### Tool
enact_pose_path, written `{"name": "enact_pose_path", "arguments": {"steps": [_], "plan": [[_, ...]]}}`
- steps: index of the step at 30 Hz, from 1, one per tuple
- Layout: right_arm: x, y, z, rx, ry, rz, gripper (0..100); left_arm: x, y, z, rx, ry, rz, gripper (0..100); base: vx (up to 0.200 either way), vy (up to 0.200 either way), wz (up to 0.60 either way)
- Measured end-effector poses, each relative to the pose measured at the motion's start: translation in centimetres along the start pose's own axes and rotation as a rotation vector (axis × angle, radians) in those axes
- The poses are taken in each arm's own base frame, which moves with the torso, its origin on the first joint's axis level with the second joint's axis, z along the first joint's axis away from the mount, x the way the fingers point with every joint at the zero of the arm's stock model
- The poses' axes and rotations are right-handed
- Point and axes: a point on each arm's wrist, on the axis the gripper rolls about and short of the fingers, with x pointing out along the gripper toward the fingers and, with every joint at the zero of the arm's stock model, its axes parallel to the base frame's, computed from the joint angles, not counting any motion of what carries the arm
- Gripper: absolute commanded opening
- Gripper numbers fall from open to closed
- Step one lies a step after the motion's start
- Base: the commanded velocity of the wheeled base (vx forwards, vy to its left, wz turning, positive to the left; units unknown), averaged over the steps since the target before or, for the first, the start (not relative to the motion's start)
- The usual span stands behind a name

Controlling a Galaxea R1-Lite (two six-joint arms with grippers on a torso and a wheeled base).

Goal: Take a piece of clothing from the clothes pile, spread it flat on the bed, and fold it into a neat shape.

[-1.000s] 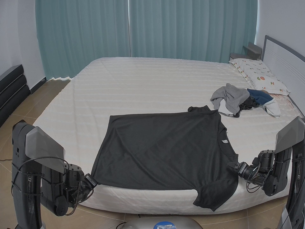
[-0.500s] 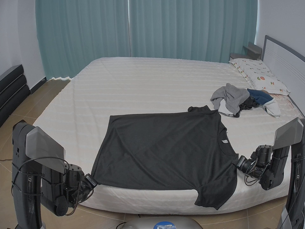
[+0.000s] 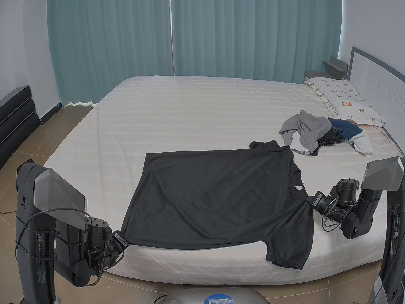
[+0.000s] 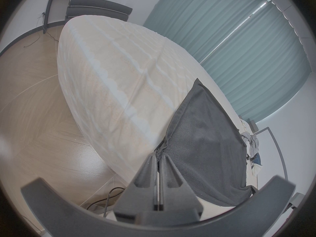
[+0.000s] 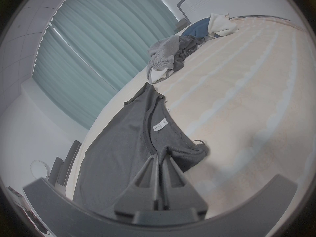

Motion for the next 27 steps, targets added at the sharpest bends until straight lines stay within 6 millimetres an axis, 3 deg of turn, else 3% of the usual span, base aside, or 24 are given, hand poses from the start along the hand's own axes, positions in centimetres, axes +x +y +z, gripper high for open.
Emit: {"name": "enact_pose_path", "arguments": {"steps": [6, 12, 23, 27], "plan": [[0.1, -0.3, 0.2, 0.013, -0.016, 0.026, 100, 0.0, 0.0, 0.0, 0.001, 0.001, 0.0, 0, 0.0, 0.0, 0.0], [-1.4, -1.3, 0.2, 0.035, 0.019, 0.017, 100, 0.0, 0.0, -0.1, 0.002, 0.003, 0.0, 0, 0.0, 0.0, 0.0], [-7.5, -2.3, -2.5, 0.08, 0.211, 0.088, 100, 0.0, 0.0, -0.1, 0.004, 0.004, 0.0, 0, 0.0, 0.0, 0.0], [-8.4, -2.3, -3.9, 0.054, 0.281, 0.093, 100, 0.0, 0.0, -0.1, 0.005, 0.004, 0.0, 0, 0.0, 0.0, 0.0]]}}
